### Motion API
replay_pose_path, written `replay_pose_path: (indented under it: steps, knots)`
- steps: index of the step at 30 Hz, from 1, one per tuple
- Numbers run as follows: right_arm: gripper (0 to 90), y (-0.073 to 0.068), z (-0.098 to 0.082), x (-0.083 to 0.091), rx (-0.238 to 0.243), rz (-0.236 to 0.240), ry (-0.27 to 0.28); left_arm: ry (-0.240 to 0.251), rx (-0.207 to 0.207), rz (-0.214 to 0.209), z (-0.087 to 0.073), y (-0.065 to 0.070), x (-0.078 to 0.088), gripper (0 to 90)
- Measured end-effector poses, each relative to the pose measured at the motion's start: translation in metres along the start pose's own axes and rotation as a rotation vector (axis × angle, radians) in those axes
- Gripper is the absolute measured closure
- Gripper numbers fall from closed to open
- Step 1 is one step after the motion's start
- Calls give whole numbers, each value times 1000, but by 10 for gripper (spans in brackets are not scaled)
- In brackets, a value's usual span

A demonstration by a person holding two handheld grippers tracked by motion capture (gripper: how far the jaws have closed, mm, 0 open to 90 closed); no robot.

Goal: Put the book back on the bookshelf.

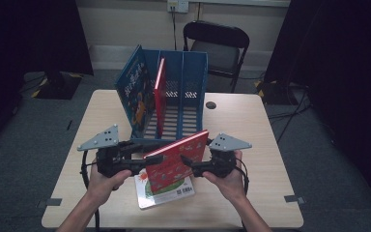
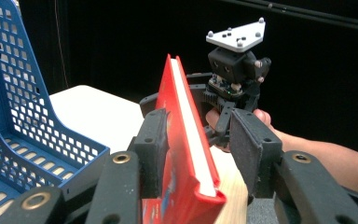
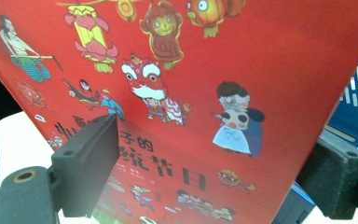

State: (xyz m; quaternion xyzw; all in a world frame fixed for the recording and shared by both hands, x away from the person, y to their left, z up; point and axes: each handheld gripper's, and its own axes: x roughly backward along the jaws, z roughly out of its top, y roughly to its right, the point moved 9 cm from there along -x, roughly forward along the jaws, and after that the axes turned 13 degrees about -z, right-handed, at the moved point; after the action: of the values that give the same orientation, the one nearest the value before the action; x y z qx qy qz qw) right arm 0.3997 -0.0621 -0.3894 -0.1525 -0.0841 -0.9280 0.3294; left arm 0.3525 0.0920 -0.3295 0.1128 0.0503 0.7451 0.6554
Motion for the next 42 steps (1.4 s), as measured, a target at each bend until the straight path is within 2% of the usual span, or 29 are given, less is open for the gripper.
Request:
replay_pose_path:
  steps: [4, 5, 7, 9, 11, 13, 16, 20, 21, 25, 27, 31, 34, 40, 42]
  knots:
    - [138, 0, -1, 3, -2, 5, 1, 28, 10, 23, 6, -4, 8, 502]
    - [138, 0, -1, 3, -1, 4, 0, 43, 17, 39, 8, -6, 11, 495]
    - [138, -1, -1, 3, -1, 3, 0, 75, 25, 77, 11, -9, 17, 422]
    - [137, -1, -2, 2, -2, 1, -1, 81, 28, 96, 12, -13, 21, 409]
    - [137, -1, -2, 2, 1, -1, -1, 81, 31, 140, 10, -21, 26, 408]
    - [136, -1, -2, 2, 1, -1, -1, 55, 43, 168, 3, -31, 28, 409]
    - [135, -1, -2, 2, -4, 2, 0, -9, 69, 206, -16, -45, 24, 407]
    - [136, 0, -3, -2, -2, 9, -8, -100, 113, 190, -46, -56, 5, 388]
    - [128, 0, -3, -3, -8, 11, -14, -107, 120, 182, -50, -57, 2, 400]
    - [133, 1, -6, -6, -12, 22, -27, -113, 128, 183, -53, -60, 2, 393]
    - [133, 2, -8, -7, -7, 16, -46, -113, 139, 158, -56, -59, 1, 399]
    - [123, 3, -10, -10, -17, 34, -46, -139, 160, 141, -66, -60, -4, 404]
    - [118, 3, -10, -12, -26, 40, -46, -139, 180, 130, -69, -61, -4, 410]
    - [94, 1, -10, -14, -15, 46, -49, -148, 164, 109, -69, -57, -6, 437]
    - [94, 1, -10, -13, -11, 48, -48, -155, 165, 106, -69, -56, -6, 415]
